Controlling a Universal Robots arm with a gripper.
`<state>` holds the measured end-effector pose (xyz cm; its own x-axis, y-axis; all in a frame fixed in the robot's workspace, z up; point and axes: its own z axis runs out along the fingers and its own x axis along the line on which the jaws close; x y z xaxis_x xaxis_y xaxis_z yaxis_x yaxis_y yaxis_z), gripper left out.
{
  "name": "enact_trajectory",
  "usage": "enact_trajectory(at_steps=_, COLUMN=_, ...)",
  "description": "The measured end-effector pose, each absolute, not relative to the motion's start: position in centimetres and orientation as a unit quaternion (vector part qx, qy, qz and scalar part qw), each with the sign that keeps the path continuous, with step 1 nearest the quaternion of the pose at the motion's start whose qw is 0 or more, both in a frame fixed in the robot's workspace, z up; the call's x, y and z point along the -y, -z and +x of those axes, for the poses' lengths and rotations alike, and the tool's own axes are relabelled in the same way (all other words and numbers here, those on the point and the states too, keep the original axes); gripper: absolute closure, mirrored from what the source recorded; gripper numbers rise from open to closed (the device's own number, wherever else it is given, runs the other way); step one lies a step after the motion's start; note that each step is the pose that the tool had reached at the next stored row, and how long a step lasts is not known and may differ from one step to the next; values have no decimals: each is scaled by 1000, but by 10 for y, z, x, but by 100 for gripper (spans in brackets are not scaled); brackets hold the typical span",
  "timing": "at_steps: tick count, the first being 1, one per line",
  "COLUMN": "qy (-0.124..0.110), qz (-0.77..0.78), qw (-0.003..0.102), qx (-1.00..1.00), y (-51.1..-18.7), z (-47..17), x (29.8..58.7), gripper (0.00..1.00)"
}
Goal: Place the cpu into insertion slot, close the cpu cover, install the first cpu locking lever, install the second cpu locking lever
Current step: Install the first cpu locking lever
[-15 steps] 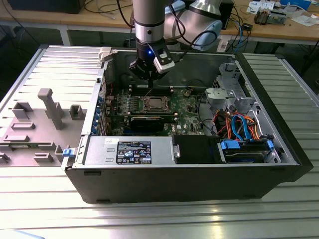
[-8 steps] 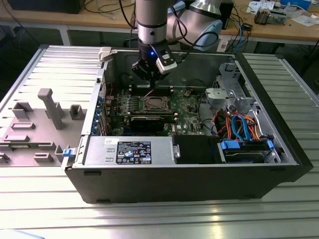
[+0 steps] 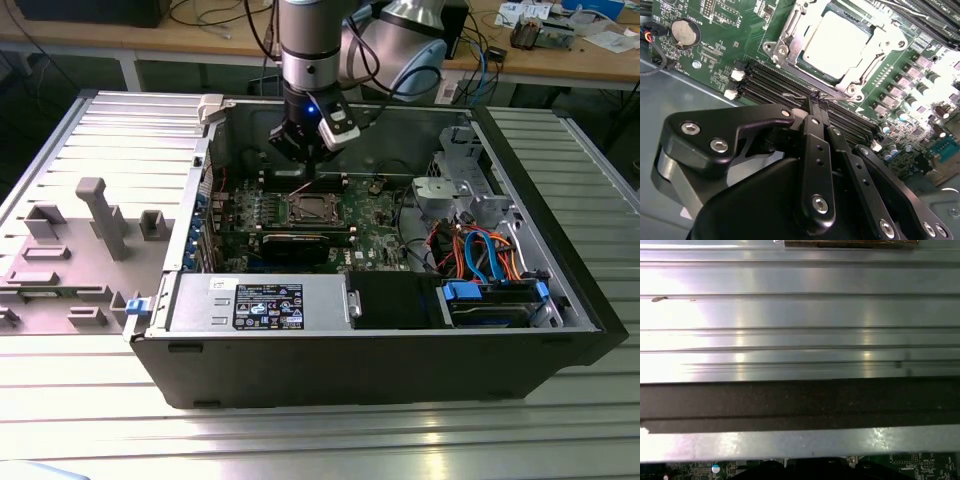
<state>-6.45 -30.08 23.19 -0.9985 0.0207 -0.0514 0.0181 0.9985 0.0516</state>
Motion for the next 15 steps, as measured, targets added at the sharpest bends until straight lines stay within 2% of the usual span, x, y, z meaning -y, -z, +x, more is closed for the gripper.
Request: enact_trajectory(at_steps=15, qy=-26, qz=10, qw=24, qx=-999, y=-224, z=-54, x=300, gripper=89)
